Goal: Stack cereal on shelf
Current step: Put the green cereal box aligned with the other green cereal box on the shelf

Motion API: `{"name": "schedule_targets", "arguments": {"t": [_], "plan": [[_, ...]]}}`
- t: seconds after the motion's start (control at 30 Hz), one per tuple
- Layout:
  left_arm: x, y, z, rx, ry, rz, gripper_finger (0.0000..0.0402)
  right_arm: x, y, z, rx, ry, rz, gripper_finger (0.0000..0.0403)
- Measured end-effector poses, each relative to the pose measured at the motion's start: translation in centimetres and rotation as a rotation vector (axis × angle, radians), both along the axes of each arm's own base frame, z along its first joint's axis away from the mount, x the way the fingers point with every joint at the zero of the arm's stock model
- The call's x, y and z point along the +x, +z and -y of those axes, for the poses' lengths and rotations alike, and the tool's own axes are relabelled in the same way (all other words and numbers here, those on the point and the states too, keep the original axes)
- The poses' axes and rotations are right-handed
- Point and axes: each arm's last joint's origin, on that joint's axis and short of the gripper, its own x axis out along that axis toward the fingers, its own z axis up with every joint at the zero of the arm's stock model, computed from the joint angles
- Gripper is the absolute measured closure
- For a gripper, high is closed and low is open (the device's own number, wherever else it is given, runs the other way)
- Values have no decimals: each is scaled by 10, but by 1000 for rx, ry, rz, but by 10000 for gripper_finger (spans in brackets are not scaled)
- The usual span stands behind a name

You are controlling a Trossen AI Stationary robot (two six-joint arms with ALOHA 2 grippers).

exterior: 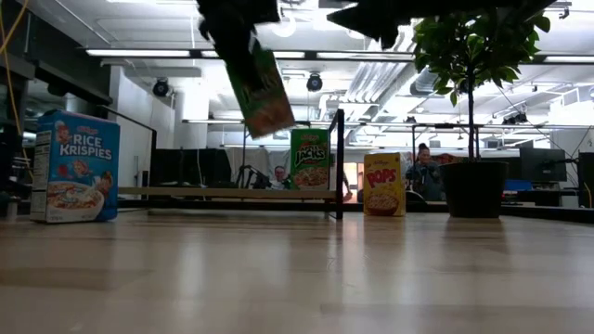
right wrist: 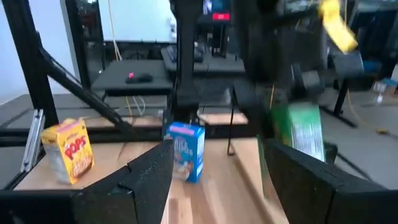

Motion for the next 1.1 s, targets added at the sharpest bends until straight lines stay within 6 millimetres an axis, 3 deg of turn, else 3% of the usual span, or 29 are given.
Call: {"name": "schedule_targets", "arguments": {"t": [0.17,0.4,0.73,1.1], "plan": [[21,-28,-17,54,-91,-64,234,-9,14,2,14,-3,59,158],[45,-56,-37,60,-122,-28,234,-10,14,2,21,-2,51,158],[44,-57,-62,64,-68,23,234,-10,13,2,38,-2,43,158],[44,-57,-64,51,-117,36,206,-10,14,2,40,-2,48,158]]}}
